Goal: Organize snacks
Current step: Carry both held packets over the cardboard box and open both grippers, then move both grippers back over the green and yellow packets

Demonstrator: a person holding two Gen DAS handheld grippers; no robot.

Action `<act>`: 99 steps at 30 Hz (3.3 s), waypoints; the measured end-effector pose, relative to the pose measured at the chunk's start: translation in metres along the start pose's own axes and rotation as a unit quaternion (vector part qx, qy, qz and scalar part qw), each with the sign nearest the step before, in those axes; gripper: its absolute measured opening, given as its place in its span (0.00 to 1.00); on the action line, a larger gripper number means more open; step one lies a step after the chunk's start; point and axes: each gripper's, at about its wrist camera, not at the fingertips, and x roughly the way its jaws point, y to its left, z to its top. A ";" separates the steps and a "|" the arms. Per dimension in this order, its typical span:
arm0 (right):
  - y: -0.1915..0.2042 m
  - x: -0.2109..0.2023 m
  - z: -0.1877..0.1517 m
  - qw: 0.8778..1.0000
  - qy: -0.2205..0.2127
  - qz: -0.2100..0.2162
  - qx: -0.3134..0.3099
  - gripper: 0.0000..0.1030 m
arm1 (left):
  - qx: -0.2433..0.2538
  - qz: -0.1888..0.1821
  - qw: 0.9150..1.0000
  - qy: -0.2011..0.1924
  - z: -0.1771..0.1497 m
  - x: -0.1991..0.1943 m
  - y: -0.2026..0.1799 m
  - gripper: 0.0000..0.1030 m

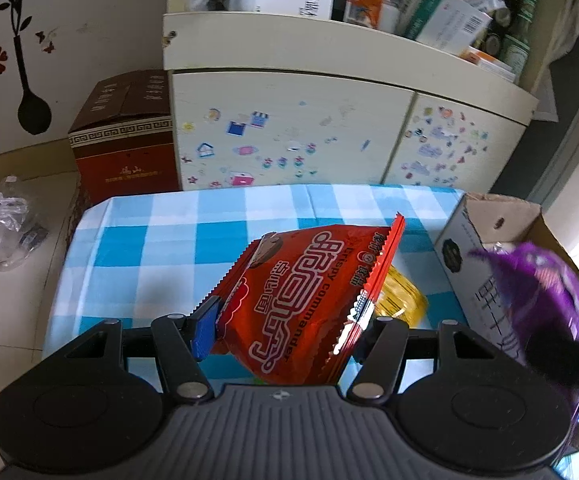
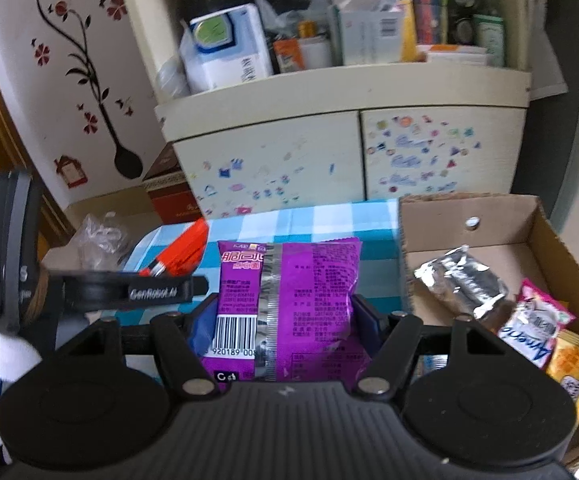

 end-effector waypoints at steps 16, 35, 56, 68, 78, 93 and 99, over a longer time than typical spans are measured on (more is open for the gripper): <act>-0.039 -0.036 0.009 0.999 -0.032 -0.022 0.028 0.67 | 0.042 -0.022 0.999 0.013 -0.038 -0.013 -0.039 0.65; -0.124 -0.093 0.023 0.985 -0.092 -0.070 0.129 0.67 | 0.056 -0.109 0.992 -0.010 -0.030 -0.027 -0.148 0.65; -0.167 -0.092 0.016 0.962 -0.089 -0.090 0.243 0.80 | 0.095 -0.152 0.984 -0.019 -0.033 -0.014 -0.216 0.92; -0.160 -0.089 0.019 0.964 -0.097 -0.076 0.237 0.80 | 0.078 -0.120 0.989 -0.036 -0.017 -0.024 -0.169 0.93; -0.144 -0.078 0.024 0.970 -0.091 -0.062 0.217 0.80 | 0.041 -0.081 0.995 -0.038 -0.010 -0.028 -0.101 0.93; -0.099 -0.046 0.031 0.985 -0.067 -0.028 0.159 0.80 | 0.030 -0.025 0.999 -0.013 -0.017 -0.025 -0.022 0.93; -0.074 -0.027 0.032 0.990 -0.051 -0.009 0.129 0.80 | 0.040 -0.006 0.999 0.011 -0.030 -0.009 -0.010 0.93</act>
